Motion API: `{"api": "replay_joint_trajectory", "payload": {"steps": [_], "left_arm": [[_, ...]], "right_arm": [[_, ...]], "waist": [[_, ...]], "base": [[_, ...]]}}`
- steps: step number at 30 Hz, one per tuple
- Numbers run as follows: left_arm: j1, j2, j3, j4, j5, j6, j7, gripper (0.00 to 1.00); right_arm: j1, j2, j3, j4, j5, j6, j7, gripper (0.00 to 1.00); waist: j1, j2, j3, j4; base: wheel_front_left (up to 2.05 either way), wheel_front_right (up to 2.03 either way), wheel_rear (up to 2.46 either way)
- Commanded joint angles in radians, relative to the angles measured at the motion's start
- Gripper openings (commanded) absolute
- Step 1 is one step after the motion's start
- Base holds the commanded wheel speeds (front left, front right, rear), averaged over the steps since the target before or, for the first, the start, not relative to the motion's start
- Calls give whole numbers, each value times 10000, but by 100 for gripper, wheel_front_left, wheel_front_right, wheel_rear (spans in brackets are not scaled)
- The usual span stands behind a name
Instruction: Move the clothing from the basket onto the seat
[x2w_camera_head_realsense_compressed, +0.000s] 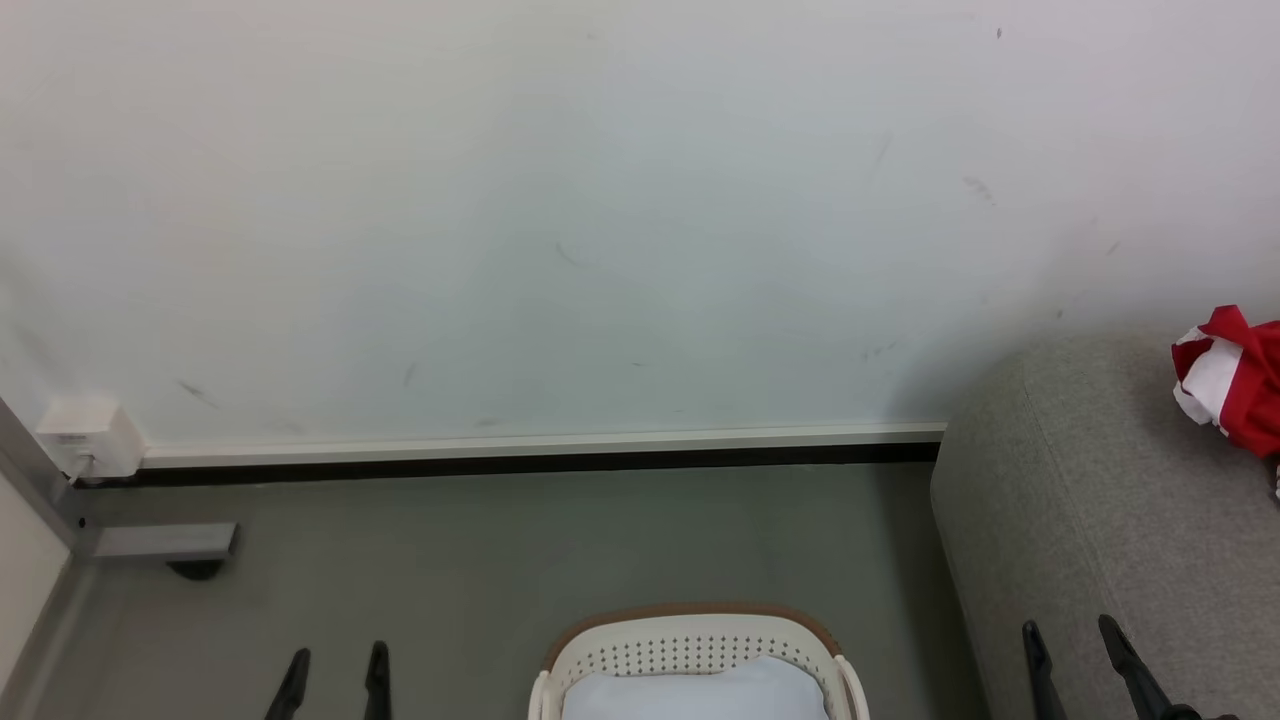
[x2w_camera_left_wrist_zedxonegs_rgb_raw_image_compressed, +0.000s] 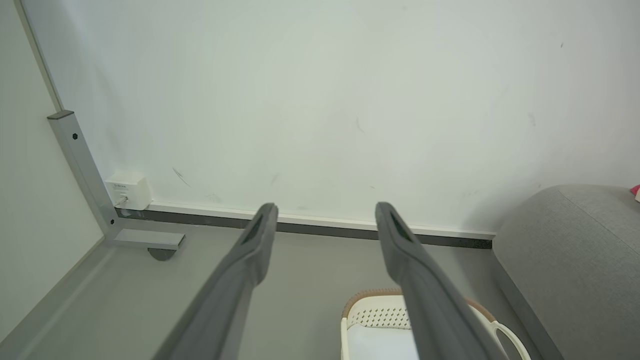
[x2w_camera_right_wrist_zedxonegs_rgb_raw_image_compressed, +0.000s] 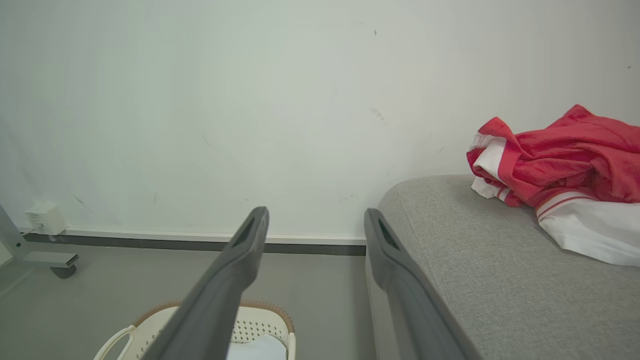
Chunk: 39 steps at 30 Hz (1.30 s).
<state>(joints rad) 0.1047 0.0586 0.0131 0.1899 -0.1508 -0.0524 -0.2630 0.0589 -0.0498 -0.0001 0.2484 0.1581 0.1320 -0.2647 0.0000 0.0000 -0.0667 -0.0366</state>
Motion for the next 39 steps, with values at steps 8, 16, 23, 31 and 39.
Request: {"api": "replay_joint_trajectory", "payload": {"steps": [8, 16, 23, 31, 39], "left_arm": [[75, -134, 37, 333, -13, -144, 35, 0], [-251, -126, 228, 435, -1603, -215, 522, 0], [-410, -119, 266, 396, -2905, -274, 806, 0], [-584, -113, 329, 390, -4097, -327, 1090, 0], [-777, -105, 402, 401, -5350, -385, 1405, 0]], "right_arm": [[123, 50, 57, 270, 38, 0, 13, 0], [-109, 40, -94, 252, 1641, -2, 446, 0], [-265, 32, -192, 202, 2918, -3, 768, 0], [-418, 25, -287, 164, 4099, -4, 1072, 0], [-586, 16, -389, 133, 5338, -6, 1396, 0]], "waist": [[0, 0, -4, 72], [0, 0, 40, 91], [0, 0, 79, 107], [0, 0, 118, 124], [0, 0, 163, 143]], "base": [[0, 0, 0], [0, 0, 0], [0, 0, 0], [0, 0, 0], [0, 0, 0]]}}
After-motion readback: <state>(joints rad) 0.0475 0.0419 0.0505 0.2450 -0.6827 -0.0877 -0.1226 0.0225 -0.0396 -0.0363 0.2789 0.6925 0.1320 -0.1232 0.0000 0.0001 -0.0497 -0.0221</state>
